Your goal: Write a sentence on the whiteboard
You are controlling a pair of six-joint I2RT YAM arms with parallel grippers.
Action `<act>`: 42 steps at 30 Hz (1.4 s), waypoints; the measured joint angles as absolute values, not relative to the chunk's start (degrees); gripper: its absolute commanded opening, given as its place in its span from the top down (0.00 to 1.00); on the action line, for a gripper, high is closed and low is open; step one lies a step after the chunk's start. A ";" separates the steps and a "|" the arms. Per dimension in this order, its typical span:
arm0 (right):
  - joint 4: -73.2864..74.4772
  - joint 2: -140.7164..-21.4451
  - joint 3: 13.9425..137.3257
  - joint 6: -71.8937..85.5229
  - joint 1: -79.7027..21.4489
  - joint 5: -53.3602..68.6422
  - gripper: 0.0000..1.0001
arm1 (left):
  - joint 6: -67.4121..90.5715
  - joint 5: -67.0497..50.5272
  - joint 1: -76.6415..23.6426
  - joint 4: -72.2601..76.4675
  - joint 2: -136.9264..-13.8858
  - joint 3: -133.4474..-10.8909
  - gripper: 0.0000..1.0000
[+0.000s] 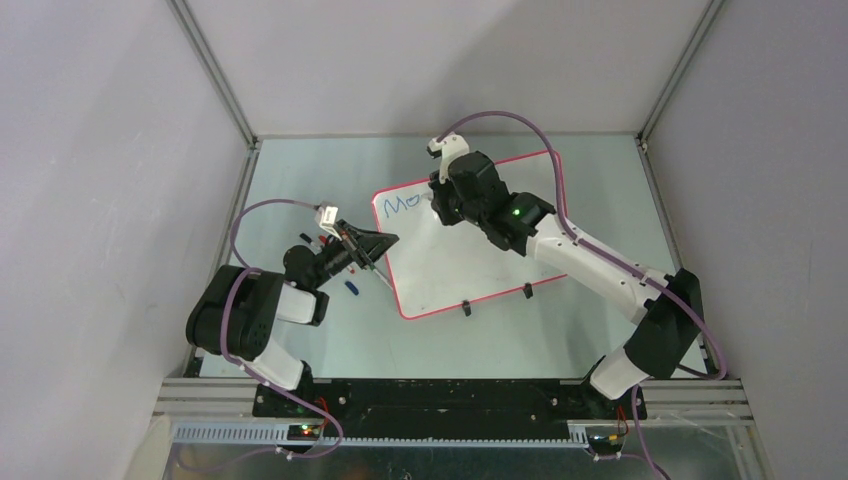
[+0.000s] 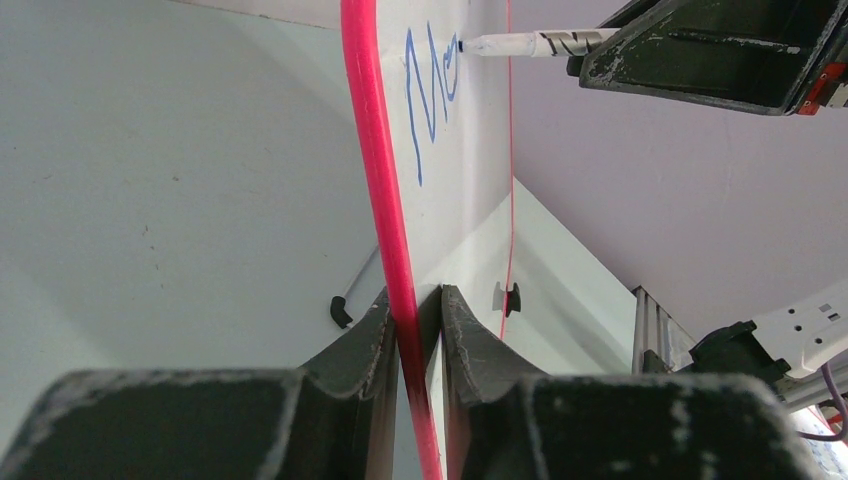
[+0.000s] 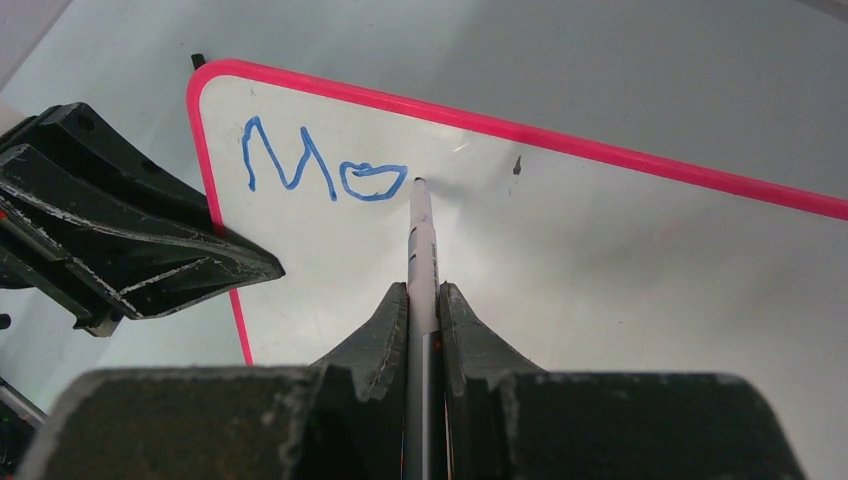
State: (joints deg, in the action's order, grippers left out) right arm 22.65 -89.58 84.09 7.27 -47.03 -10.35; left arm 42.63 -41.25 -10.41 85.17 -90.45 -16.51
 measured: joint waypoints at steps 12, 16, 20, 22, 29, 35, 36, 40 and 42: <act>23.31 -89.76 84.27 7.27 -47.09 -11.16 1.00 | 42.65 -41.25 -10.41 85.17 -90.45 -16.51 0.87; 23.73 -89.71 84.23 7.29 -47.09 -11.16 1.00 | 42.65 -41.23 -10.41 85.17 -90.45 -16.51 0.87; 23.75 -89.27 83.29 7.33 -47.11 -11.16 1.00 | 42.65 -41.21 -10.41 85.12 -90.45 -16.51 0.88; 23.86 -88.92 82.67 7.46 -47.16 -11.16 1.00 | 42.65 -41.21 -10.41 85.14 -90.45 -16.51 0.88; 24.38 -88.09 81.21 7.51 -47.40 -11.33 1.00 | 42.63 -41.21 -10.44 85.12 -90.45 -16.51 0.88; 24.62 -87.83 80.88 7.51 -47.42 -11.55 1.00 | 42.63 -41.21 -10.44 85.14 -90.45 -16.51 0.88; 24.62 -87.83 80.88 7.51 -47.40 -11.53 1.00 | 42.65 -41.21 -10.46 85.14 -90.45 -16.51 0.88; 24.62 -87.83 80.88 7.51 -47.29 -11.51 1.00 | 42.65 -41.19 -10.46 85.12 -90.45 -16.51 0.89; 24.62 -87.83 80.88 7.53 -47.20 -11.46 1.00 | 42.63 -41.19 -10.46 85.12 -90.45 -16.51 0.89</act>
State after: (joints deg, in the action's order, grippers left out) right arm 24.62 -87.83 80.88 7.53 -47.20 -11.46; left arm 42.63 -41.19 -10.46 85.12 -90.45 -16.51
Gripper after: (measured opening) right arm 0.158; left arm 0.210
